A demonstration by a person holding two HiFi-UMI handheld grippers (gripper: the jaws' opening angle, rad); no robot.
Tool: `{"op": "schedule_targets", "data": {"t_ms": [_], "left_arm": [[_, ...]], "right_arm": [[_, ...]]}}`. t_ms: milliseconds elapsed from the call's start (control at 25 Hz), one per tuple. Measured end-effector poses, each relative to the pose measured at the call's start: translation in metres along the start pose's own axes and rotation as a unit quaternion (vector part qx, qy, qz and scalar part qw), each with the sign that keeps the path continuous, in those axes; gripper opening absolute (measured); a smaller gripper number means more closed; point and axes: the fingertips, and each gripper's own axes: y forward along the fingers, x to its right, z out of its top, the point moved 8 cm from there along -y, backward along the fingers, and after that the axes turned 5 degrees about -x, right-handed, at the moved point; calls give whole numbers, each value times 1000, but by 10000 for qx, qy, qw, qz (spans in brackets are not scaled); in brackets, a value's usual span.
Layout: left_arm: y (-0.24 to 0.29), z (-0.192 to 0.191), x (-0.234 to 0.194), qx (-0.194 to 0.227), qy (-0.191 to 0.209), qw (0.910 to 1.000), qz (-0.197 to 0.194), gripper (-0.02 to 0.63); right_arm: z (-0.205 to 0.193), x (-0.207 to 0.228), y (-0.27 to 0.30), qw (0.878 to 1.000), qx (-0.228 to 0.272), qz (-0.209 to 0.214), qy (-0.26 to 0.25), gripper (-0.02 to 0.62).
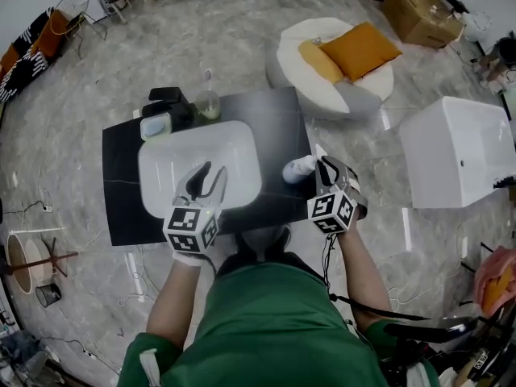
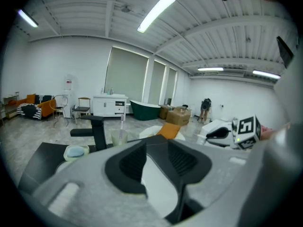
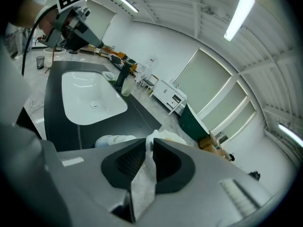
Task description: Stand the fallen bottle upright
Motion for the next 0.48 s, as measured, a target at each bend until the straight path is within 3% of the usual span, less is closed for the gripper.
{"op": "schedule_targets", "data": {"t_ms": [480], "left_arm": [[-10, 7, -8, 133, -47, 9999, -32, 138]], "right_arm": [[21, -27, -22, 9922, 98, -372, -1188, 49]]}}
